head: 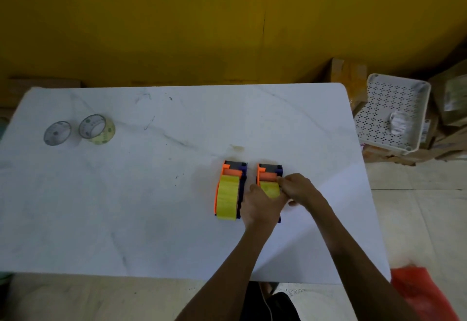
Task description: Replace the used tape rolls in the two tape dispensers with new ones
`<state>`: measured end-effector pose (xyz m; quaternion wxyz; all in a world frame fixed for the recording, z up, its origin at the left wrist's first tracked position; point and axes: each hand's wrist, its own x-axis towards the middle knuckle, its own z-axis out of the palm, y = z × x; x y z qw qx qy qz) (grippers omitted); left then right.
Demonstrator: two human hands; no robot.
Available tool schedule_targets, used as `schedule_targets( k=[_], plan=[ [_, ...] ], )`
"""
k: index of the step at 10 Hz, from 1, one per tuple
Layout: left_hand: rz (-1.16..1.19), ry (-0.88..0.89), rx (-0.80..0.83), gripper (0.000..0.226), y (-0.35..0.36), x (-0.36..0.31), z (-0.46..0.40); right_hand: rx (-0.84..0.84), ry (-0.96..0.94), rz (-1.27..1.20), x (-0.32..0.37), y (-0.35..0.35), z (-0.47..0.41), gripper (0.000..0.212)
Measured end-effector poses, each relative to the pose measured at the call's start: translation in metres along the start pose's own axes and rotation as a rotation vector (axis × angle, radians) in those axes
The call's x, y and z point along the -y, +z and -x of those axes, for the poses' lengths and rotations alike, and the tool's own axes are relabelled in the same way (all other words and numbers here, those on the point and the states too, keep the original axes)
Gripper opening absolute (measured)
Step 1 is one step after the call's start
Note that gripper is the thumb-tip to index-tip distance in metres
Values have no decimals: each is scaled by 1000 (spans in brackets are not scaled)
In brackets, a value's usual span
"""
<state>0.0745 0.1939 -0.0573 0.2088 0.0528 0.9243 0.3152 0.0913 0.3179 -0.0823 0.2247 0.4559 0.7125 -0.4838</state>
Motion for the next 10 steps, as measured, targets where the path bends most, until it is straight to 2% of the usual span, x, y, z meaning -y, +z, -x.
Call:
schedule_targets(
  k=[4, 5, 6, 8, 10],
  plan=[
    [53, -7, 72, 82, -5, 1, 9, -6, -42, -125, 5, -7, 24, 30],
    [73, -2, 40, 80, -8, 1, 14, -9, -69, -161, 4, -10, 34, 33],
    [2, 52, -21, 69, -12, 1, 18, -29, -91, -192, 1, -14, 42, 30],
    [-34, 76, -25, 45, -29, -4, 29, -36, -147, -173, 5, -25, 60, 23],
    [-16, 154, -21, 34, -56, -22, 44, -21, -245, -146, 13, -42, 87, 23]
  ],
)
